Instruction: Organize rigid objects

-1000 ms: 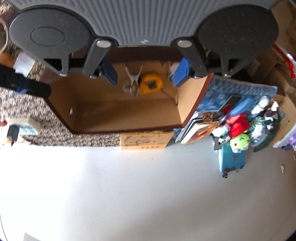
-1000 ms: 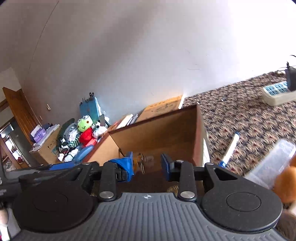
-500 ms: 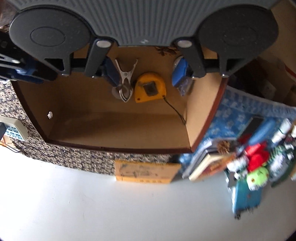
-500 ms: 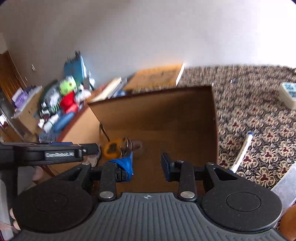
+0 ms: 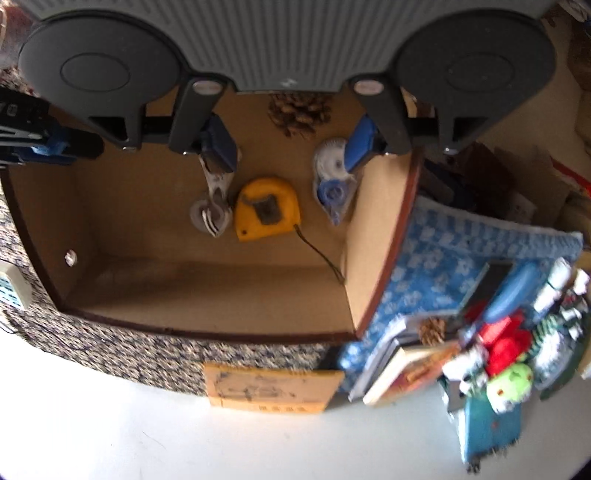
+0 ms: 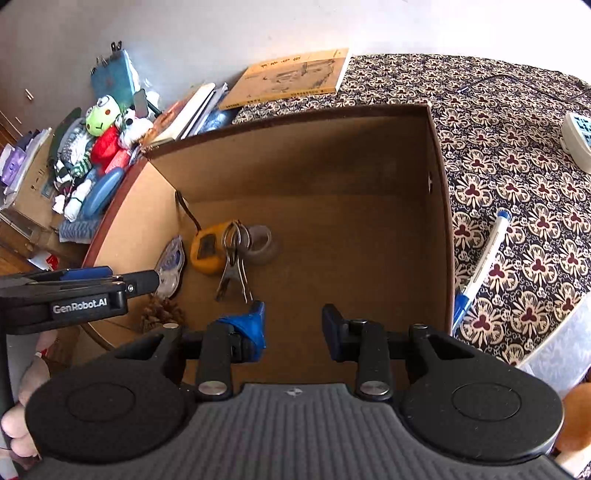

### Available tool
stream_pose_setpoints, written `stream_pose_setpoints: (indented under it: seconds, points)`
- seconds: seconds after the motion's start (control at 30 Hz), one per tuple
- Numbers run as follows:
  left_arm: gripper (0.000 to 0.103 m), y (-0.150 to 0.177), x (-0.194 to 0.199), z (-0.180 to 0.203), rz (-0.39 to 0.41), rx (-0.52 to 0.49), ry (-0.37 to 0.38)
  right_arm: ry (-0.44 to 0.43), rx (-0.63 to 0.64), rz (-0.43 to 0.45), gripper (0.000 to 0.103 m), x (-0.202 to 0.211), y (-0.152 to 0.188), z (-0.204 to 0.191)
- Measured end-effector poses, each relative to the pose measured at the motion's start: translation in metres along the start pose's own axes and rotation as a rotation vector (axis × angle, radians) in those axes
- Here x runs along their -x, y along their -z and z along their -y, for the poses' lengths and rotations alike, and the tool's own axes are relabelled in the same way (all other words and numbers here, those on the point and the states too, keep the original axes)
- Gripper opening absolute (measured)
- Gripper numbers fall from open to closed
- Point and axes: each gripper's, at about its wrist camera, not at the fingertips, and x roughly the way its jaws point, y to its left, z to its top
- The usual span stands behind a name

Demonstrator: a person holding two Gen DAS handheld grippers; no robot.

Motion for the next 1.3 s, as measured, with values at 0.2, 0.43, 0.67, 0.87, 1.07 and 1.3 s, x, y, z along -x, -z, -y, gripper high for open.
stream_pose_setpoints:
  seconds: [0.2, 0.43, 0.67, 0.87, 1.07, 1.3]
  points:
    - [0.065, 0.002, 0.004, 0.003, -0.004, 0.001, -0.012, 0.025, -0.036, 0.007, 0.017, 0.000, 0.001, -0.002]
    - [0.067, -0.001, 0.010, 0.014, 0.012, -0.046, -0.035, 0.045, -0.057, 0.016, 0.017, 0.001, -0.002, -0.002]
    - [0.067, -0.011, 0.002, 0.015, 0.008, -0.061, -0.033, 0.033, -0.097, 0.024, 0.017, 0.000, -0.003, 0.001]
    - [0.067, -0.017, -0.005, 0.023, 0.016, -0.088, -0.033, 0.013, -0.108, 0.035, 0.017, -0.001, -0.003, 0.003]
    - [0.068, -0.017, -0.012, 0.027, 0.034, -0.108, -0.051, 0.006, -0.094, 0.054, 0.017, -0.004, -0.002, 0.002]
    - [0.068, -0.015, -0.024, 0.029, 0.037, -0.120, -0.063, 0.029, -0.026, 0.072, 0.017, -0.007, 0.003, -0.003]
